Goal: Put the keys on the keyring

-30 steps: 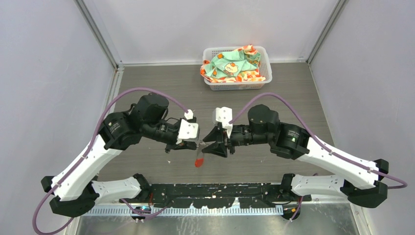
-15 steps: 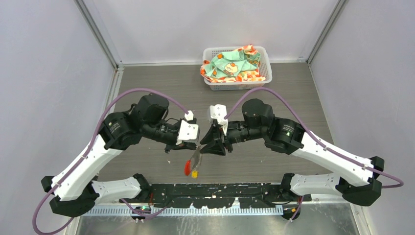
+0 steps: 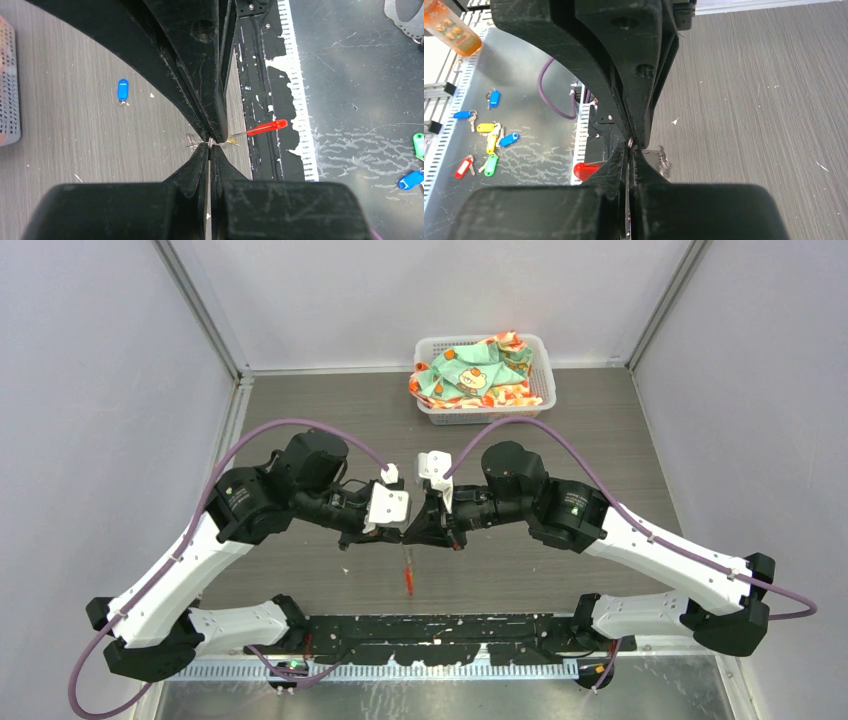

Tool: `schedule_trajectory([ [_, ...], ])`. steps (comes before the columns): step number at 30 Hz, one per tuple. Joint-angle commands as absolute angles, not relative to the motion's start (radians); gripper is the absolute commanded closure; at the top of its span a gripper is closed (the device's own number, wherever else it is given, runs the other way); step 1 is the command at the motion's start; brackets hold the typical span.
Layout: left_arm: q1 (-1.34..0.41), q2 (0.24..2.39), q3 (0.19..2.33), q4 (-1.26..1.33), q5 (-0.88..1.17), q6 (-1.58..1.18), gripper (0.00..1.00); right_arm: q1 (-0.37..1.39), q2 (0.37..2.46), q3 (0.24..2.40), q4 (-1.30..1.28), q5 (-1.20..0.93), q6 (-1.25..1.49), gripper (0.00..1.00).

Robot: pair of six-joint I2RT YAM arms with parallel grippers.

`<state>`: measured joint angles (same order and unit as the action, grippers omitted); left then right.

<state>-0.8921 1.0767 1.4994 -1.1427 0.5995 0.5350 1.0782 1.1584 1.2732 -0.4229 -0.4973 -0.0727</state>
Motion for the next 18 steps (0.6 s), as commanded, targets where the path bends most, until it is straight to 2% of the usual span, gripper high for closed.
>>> schedule_trajectory([
  [1,-0.900,1.078,1.532,-1.131,0.614,0.526,1.00,1.075,1.123,1.244,-0.297,-0.427,-0.060,0.99],
  [5,-0.900,1.073,1.533,-1.090,0.609,0.455,0.99,1.074,1.036,1.116,-0.141,-0.393,-0.035,0.99],
  [8,-0.900,1.067,1.541,-1.066,0.615,0.389,0.69,1.074,0.938,0.979,0.061,-0.365,-0.004,0.99],
  [11,-0.898,1.058,1.551,-1.093,0.653,0.353,0.50,1.075,0.865,0.873,0.253,-0.366,0.045,0.99],
  [15,-0.893,1.027,1.501,-1.114,0.703,0.342,0.48,1.074,0.816,0.780,0.422,-0.390,0.114,0.99],
  [18,-0.891,1.003,1.460,-1.043,0.705,0.290,0.53,1.074,0.805,0.718,0.558,-0.396,0.173,0.99],
])
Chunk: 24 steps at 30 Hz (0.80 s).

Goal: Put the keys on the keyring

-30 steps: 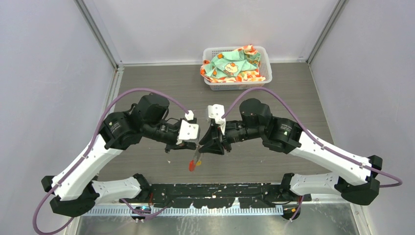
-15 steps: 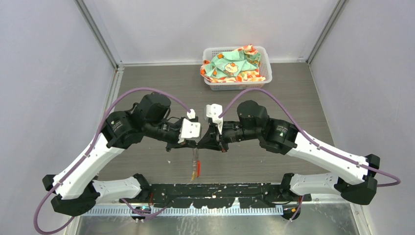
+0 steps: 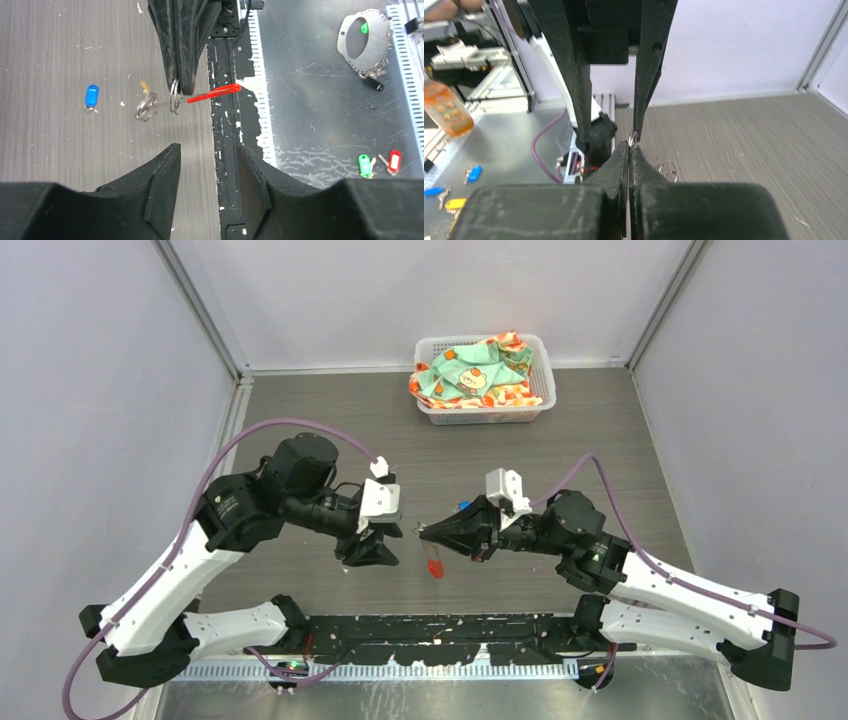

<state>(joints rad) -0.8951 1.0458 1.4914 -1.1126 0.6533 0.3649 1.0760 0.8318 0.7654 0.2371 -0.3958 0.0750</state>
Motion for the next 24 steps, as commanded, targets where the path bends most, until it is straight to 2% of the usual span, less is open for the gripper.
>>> schedule_trajectory([
  [1,-0.890,0.999,1.451,-1.017,0.702,0.273,0.56,1.074,0.806,0.703,0.596,-0.396,0.191,0.99],
  [5,-0.876,0.985,1.437,-0.945,0.699,0.217,0.62,1.075,0.811,0.655,0.705,-0.391,0.244,0.99],
  [9,-0.872,0.981,1.436,-0.891,0.720,0.153,0.64,1.074,0.824,0.619,0.815,-0.392,0.288,0.99],
  [19,-0.853,0.994,1.454,-0.777,0.794,0.026,0.62,1.074,0.885,0.581,0.984,-0.399,0.371,0.99],
  [24,-0.851,0.993,1.451,-0.761,0.805,0.011,0.72,1.074,0.900,0.579,0.988,-0.399,0.373,0.99],
])
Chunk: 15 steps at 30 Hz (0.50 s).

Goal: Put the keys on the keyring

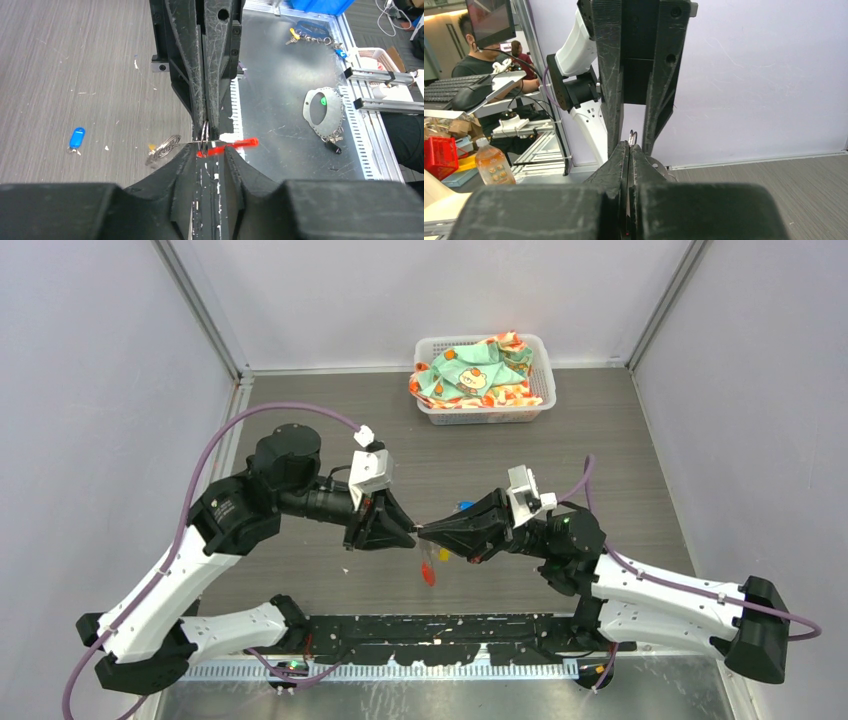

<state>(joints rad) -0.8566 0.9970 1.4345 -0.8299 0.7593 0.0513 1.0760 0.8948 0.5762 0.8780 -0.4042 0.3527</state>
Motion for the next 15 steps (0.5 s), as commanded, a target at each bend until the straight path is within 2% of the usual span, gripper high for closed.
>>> schedule_trajectory([
  [1,-0.850,0.991,1.449,-0.760,0.806,0.012,0.75,1.074,0.902,0.578,0.988,-0.399,0.372,0.99],
  [8,-0.845,0.986,1.439,-0.769,0.803,0.037,0.99,1.075,0.916,0.617,0.874,-0.396,0.378,0.97],
  [10,-0.844,0.984,1.437,-0.796,0.783,0.072,1.00,1.074,0.908,0.657,0.734,-0.409,0.373,0.81],
  [15,-0.844,0.986,1.443,-0.904,0.751,0.174,1.00,1.074,0.858,0.872,0.180,-0.381,0.224,0.51],
])
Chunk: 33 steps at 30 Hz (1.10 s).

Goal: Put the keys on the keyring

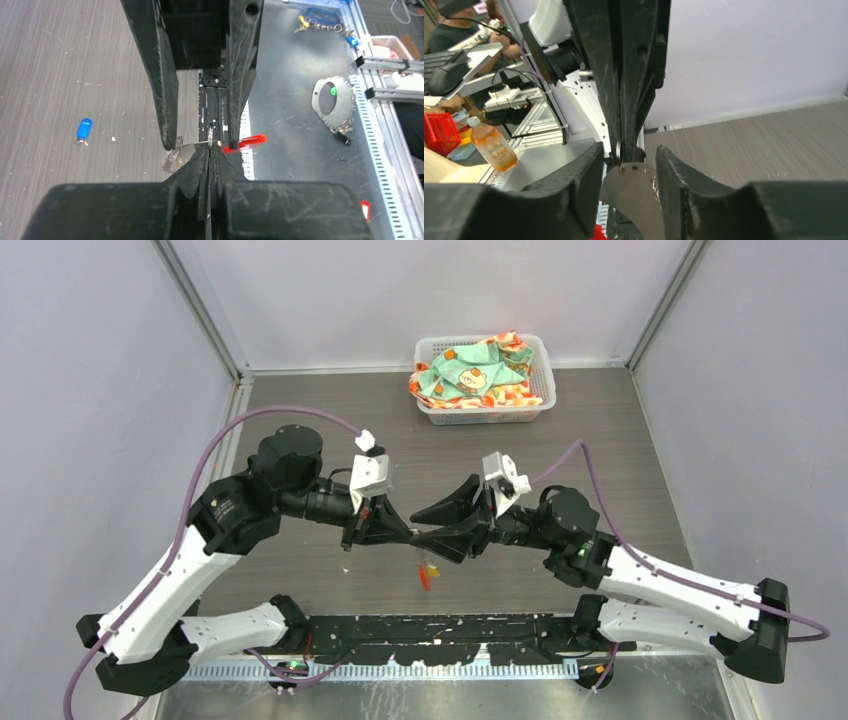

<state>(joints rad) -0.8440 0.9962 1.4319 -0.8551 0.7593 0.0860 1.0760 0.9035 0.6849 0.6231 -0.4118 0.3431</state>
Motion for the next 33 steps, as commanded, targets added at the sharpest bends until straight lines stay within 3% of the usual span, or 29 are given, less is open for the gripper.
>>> schedule_trajectory([
  [1,-0.844,0.996,1.450,-0.932,0.752,0.193,1.00,1.075,0.861,0.927,0.078,-0.361,0.184,0.46],
  [5,-0.844,1.006,1.457,-0.973,0.750,0.239,1.00,1.073,0.914,1.127,-0.256,-0.383,0.060,0.43],
  [12,-0.844,1.027,1.480,-1.024,0.740,0.305,1.00,1.070,1.089,1.383,-0.627,-0.541,-0.103,0.53],
  [18,-0.844,1.053,1.511,-1.043,0.733,0.340,1.00,1.068,1.134,1.403,-0.586,-0.550,-0.108,0.52],
  [33,-0.845,1.065,1.513,-1.062,0.714,0.354,1.00,1.059,1.154,1.387,-0.510,-0.494,-0.089,0.63],
])
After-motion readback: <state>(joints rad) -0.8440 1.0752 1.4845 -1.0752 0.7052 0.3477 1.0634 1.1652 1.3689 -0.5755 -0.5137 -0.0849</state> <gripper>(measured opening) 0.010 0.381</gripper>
